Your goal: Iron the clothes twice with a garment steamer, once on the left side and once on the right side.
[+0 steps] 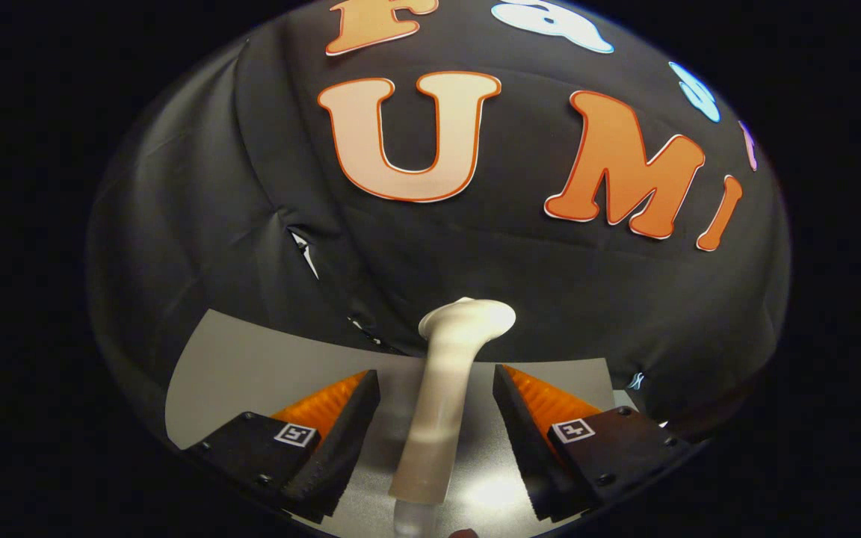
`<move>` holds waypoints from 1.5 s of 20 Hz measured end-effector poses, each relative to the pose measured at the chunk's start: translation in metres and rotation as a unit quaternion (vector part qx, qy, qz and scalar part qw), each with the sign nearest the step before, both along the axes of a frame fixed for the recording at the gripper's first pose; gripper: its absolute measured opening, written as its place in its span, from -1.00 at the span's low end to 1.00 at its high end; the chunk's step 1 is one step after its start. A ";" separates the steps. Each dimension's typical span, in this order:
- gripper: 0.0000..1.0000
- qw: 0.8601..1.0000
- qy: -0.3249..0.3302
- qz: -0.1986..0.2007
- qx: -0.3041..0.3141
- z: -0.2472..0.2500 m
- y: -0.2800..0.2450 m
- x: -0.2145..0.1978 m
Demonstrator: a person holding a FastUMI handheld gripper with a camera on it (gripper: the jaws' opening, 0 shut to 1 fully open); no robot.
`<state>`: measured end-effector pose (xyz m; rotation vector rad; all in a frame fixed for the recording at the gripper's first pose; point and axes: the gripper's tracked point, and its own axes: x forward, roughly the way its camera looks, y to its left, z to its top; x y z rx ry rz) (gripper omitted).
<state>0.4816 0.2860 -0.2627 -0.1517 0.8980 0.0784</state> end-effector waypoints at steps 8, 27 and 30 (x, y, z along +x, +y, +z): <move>0.59 0.999 0.046 -0.010 0.005 -0.027 0.001 -0.002; -0.43 0.993 -0.040 0.025 0.107 0.049 -0.007 -0.070; -0.43 0.989 -0.091 0.032 0.111 0.074 -0.020 -0.096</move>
